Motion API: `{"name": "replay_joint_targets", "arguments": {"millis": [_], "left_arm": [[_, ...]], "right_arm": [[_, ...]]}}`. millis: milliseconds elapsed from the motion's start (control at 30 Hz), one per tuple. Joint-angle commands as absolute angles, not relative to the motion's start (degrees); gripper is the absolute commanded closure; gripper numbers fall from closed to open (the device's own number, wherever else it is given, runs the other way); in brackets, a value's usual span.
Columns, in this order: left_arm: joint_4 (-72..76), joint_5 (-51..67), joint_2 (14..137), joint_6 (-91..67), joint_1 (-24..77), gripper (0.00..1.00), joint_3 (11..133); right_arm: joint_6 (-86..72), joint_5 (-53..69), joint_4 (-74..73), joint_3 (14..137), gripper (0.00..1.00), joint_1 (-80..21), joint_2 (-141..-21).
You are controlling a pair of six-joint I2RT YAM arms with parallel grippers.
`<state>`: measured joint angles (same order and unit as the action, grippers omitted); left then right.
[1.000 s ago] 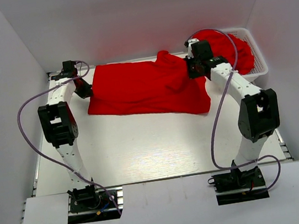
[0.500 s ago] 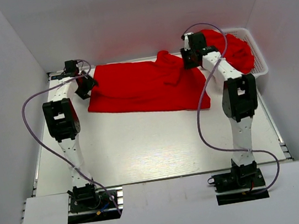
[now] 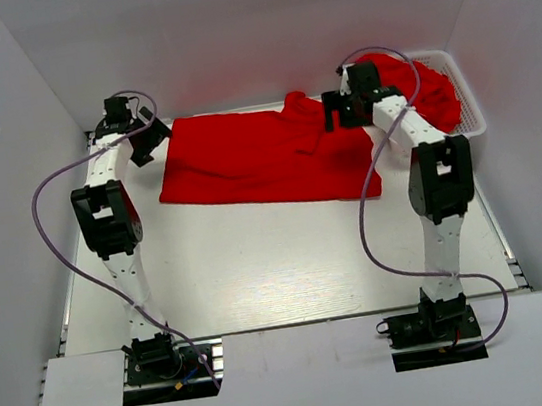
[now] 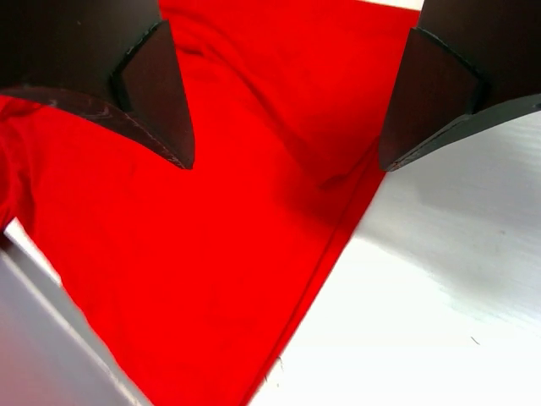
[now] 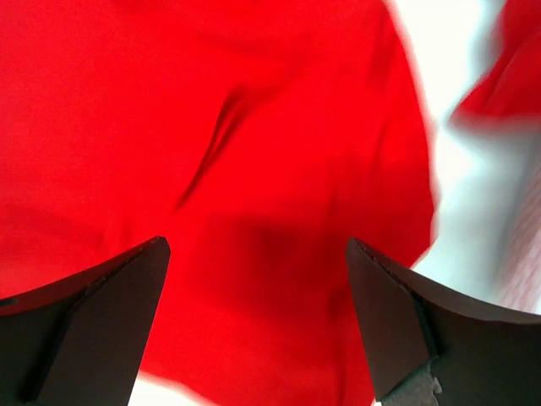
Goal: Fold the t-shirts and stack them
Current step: Fold the flattened tshirt in 1/3 of the way
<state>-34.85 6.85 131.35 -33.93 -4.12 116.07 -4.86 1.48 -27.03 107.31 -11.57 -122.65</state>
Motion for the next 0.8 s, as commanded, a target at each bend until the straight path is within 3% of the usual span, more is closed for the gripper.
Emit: {"name": "replay_joint_targets", "arguments": {"millis": [0, 133, 533, 767], "left_arm": [[-34.63, 10.36, 126.39, -31.12, -3.17, 0.00, 113.04], [-32.53, 16.76, 126.39, -30.06, -2.55, 0.00, 108.73], [-29.18, 16.18, 122.44, -31.29, -2.02, 0.00, 87.29], [-32.76, 10.56, 109.99, -32.61, -2.02, 0.00, 70.68]], "right_arm": [[-8.43, 8.86, -26.98, 99.77, 0.10, -11.51, -114.36], [-10.80, 11.77, -23.47, 88.88, 0.10, -11.34, -111.62], [-18.88, 13.44, -21.71, 79.90, 0.10, -9.94, -115.49], [-25.91, 11.61, -15.64, 53.90, 0.10, -10.28, -99.98]]}}
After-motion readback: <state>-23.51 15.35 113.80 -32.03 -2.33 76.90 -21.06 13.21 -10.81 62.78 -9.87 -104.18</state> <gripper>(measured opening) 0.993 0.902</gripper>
